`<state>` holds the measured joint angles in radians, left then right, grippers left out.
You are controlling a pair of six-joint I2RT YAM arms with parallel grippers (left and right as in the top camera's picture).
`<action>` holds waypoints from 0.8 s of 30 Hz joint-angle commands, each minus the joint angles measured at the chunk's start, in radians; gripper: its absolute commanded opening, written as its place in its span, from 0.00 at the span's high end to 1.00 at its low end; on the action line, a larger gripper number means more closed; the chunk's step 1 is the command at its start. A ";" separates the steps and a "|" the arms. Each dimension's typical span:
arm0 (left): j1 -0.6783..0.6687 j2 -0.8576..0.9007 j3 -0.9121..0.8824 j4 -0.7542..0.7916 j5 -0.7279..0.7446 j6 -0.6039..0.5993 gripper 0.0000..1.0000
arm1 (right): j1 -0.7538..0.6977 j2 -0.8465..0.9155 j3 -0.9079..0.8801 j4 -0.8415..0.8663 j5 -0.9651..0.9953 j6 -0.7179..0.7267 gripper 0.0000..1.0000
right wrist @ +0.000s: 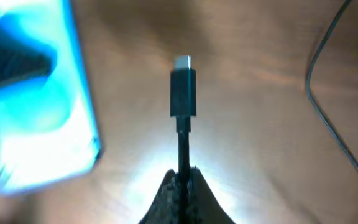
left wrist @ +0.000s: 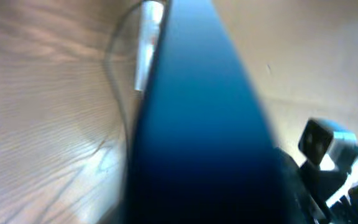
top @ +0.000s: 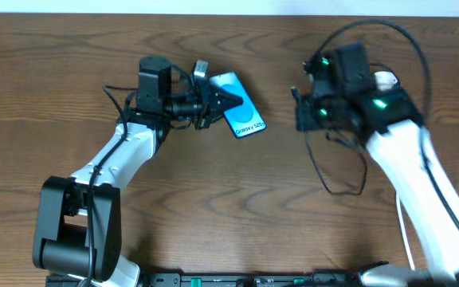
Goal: Plug charger to phone and switch on socket
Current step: 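Carry the USB-C connector with the right gripper toward the phone's bottom port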
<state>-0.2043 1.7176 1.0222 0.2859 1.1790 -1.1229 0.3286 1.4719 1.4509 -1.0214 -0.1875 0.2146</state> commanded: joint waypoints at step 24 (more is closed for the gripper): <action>0.003 0.007 0.023 0.177 0.040 -0.147 0.93 | 0.161 -0.452 -0.599 0.387 -0.351 0.071 0.99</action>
<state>-0.2043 1.7210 1.0222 0.4522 1.2243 -1.2415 0.4412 1.0283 0.8757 -0.6765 -0.5610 0.2008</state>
